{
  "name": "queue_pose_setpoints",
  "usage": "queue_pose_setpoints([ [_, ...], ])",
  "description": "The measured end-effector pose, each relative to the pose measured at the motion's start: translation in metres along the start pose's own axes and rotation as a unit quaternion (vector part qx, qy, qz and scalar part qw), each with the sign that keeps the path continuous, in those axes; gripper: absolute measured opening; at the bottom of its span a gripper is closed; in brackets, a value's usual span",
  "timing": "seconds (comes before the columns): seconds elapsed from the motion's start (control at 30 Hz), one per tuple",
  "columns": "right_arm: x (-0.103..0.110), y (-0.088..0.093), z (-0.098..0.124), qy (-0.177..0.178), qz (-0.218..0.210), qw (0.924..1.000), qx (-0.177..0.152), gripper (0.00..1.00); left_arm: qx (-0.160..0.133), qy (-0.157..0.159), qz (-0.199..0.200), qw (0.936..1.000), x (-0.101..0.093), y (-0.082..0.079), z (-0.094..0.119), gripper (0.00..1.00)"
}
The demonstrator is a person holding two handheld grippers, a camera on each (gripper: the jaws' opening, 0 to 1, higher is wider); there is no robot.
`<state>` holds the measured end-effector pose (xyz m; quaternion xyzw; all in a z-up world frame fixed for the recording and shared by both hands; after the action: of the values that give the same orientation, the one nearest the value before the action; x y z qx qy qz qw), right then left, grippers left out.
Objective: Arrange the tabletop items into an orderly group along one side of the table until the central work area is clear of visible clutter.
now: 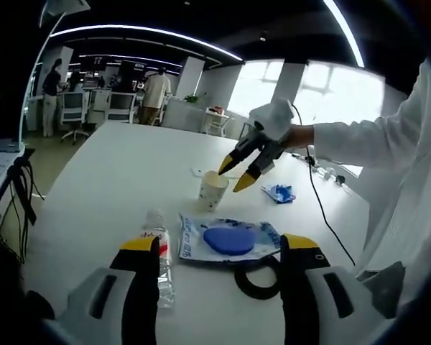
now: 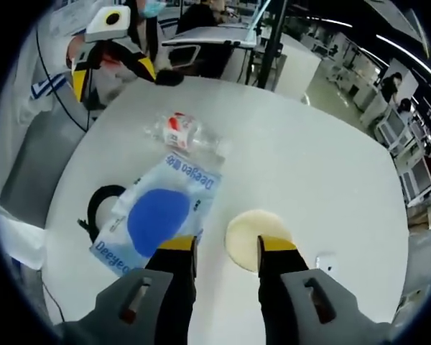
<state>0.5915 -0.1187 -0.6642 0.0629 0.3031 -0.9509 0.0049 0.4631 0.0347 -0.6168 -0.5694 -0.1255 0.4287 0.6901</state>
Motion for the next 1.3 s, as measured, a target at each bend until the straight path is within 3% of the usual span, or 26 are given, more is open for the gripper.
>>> queue_pose_setpoints([
  [0.43,-0.005,-0.010,0.014,0.049,-0.042,0.9968,-0.046,0.40,0.001,0.003,-0.009,1.0000,-0.006,-0.005,0.000,0.69],
  [0.83,0.004,-0.019,0.029,0.086,-0.091,0.9880,-0.091,0.41,0.004,0.011,-0.023,0.9997,-0.011,-0.011,-0.002,0.69],
  [1.27,0.015,-0.023,0.047,0.130,-0.155,0.9698,-0.136,0.42,0.008,0.021,-0.039,0.9990,-0.018,-0.020,-0.007,0.69],
  [1.3,0.018,-0.023,0.049,0.135,-0.168,0.9659,-0.144,0.42,0.008,0.022,-0.040,0.9989,-0.018,-0.020,-0.007,0.69],
])
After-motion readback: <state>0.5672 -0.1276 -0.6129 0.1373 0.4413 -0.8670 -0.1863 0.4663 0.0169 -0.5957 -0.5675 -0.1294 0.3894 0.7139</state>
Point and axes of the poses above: the point that each gripper's makers call its tool centre point, and the gripper's own axes: z roughly backward along the fingers, x roughly to its left, y roughly out of its underside, the point moved 1 cm from there along z, roughly backward along the fingers, and after that the axes turned 4 degrees about -x, right-handed, at the moved point
